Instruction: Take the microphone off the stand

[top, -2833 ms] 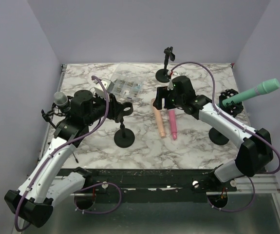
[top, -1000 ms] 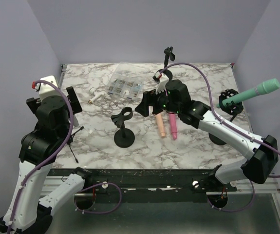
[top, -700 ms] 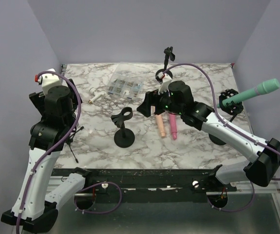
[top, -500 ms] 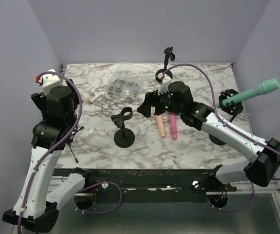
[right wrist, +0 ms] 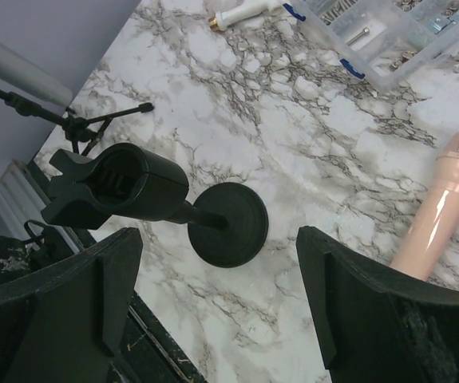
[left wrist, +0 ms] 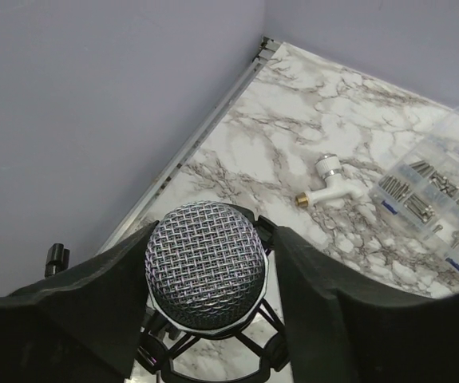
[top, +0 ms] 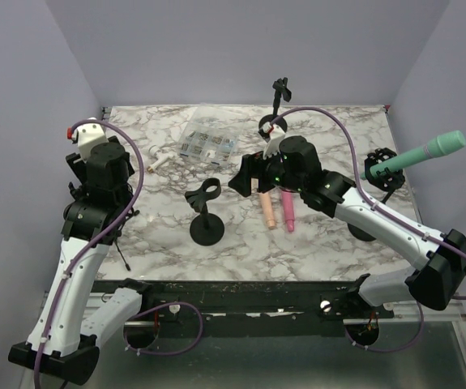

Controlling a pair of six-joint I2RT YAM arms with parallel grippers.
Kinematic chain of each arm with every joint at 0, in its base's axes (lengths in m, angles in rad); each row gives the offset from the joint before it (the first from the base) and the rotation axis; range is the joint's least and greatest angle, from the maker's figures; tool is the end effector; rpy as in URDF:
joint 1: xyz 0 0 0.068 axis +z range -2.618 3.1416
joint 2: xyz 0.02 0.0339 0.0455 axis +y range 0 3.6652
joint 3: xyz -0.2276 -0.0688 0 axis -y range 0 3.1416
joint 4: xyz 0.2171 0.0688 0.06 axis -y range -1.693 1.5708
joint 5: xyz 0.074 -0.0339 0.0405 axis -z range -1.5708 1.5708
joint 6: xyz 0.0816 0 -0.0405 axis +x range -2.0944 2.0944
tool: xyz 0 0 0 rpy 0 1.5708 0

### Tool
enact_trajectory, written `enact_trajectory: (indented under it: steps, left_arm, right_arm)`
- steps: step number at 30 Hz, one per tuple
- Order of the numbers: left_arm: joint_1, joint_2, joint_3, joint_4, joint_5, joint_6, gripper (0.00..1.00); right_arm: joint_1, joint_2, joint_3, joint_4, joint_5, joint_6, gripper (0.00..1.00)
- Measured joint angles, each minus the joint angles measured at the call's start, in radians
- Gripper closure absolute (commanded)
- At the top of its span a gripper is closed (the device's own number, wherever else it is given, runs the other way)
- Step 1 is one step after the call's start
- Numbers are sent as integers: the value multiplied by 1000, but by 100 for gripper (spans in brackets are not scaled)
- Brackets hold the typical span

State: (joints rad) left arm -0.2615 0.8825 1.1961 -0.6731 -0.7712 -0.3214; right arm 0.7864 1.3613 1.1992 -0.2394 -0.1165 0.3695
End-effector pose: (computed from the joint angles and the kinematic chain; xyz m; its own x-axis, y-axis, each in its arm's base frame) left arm 0.1958 0.0065 0.3667 -0.1819 -0.1858 -0.9656 -0.5294 0.8460 -0.0630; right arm 0.2330 0.2469 0.2997 -0.5386 -0.0319 -0.8419 -0.6263 0.6835 0.3748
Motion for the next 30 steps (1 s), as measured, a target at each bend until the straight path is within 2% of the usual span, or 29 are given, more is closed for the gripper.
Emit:
enact_trajectory:
  steps: [8, 11, 15, 20, 24, 30]
  left_arm:
    - [0, -19, 17, 28, 0, 42, 75]
    - [0, -15, 63, 29, 2, 62, 80]
    - [0, -6, 184, 31, 7, 95, 87]
    - [0, 24, 436, 13, 44, 121, 99]
    - [0, 11, 570, 14, 92, 111, 100]
    - [0, -104, 551, 24, 203, 72, 100]
  right_arm:
    - [0, 0, -1, -3, 0, 0, 14]
    - [0, 0, -1, -8, 0, -1, 14]
    - [0, 0, -1, -9, 0, -4, 13]
    - [0, 0, -1, -9, 0, -4, 13]
    - [0, 5, -1, -9, 0, -3, 13]
    - [0, 5, -2, -5, -9, -3, 13]
